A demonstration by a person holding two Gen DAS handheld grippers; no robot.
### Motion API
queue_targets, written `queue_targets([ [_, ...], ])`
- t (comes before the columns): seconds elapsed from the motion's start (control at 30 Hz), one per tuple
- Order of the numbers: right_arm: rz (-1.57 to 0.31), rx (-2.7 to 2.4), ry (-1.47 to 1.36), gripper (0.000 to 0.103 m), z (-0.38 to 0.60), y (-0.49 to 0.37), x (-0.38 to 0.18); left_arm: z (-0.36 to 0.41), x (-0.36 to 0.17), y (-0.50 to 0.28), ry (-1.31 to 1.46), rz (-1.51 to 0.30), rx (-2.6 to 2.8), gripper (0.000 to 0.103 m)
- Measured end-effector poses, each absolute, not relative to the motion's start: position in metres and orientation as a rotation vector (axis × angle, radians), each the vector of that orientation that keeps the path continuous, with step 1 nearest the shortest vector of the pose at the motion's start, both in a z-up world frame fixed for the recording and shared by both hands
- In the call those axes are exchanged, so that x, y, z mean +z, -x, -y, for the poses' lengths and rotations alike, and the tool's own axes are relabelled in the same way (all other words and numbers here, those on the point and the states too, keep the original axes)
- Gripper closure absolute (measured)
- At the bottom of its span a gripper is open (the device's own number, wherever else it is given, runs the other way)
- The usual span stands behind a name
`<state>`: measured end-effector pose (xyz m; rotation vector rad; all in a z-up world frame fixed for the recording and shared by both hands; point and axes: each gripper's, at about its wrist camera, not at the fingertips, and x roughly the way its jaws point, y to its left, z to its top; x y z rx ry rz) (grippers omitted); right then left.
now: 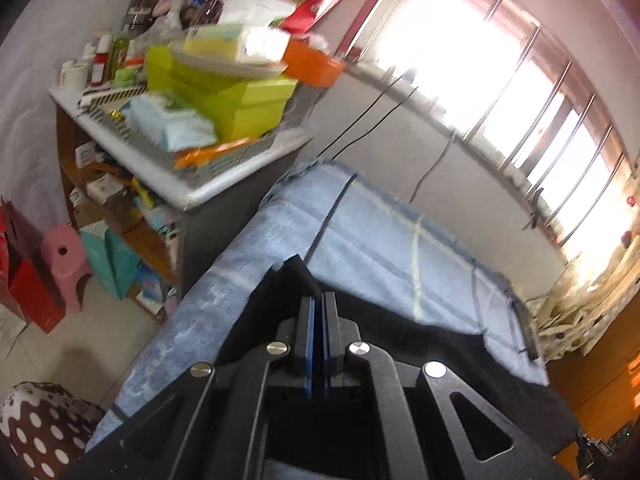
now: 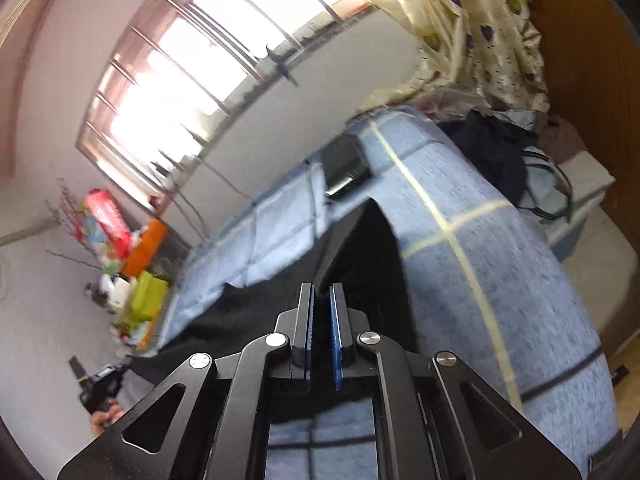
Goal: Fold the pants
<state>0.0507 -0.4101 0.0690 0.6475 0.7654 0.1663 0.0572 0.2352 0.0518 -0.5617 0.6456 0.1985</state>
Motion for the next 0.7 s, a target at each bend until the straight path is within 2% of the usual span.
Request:
queue_targets([
  [0.1,-0.898,0.103,-0.654,0.095,0.419,-0.056,0.026,-0.237,0.019,-0.059,0.549,-0.741,0.217,0.099],
  [0.23,-0.9,0.072,-0.634,0.084,0.422,-0.051,0.027,-0.238,-0.004,-0.056,0.527,-0.813,0.212,0.098],
  [0.33,-0.891,0.024,-0.571,0.074,0.416,-0.041,0.04,-0.24,0.0,-0.046,0.54,-0.8,0.213,0.094],
  [0.4,-0.897,0.072,-0.612,0.057,0.412,-0.033,0.041,-0.236,0.009,-0.035,0.538,-0.771,0.214,0.094],
  [0.43,-0.923,0.116,-0.643,0.055,0.406,-0.03,0.037,-0.232,0.014,-0.028,0.527,-0.759,0.209,0.094],
  [0.5,-0.975,0.177,-0.679,0.055,0.396,-0.031,0.024,-0.219,0.019,-0.019,0.518,-0.744,0.183,0.093],
  [0.6,-0.942,0.179,-0.713,0.055,0.392,-0.037,0.017,-0.196,0.011,-0.018,0.535,-0.791,0.106,0.078],
  [0.7,-0.896,0.159,-0.765,0.056,0.397,-0.045,0.014,-0.179,-0.004,-0.023,0.563,-0.825,0.061,0.078],
])
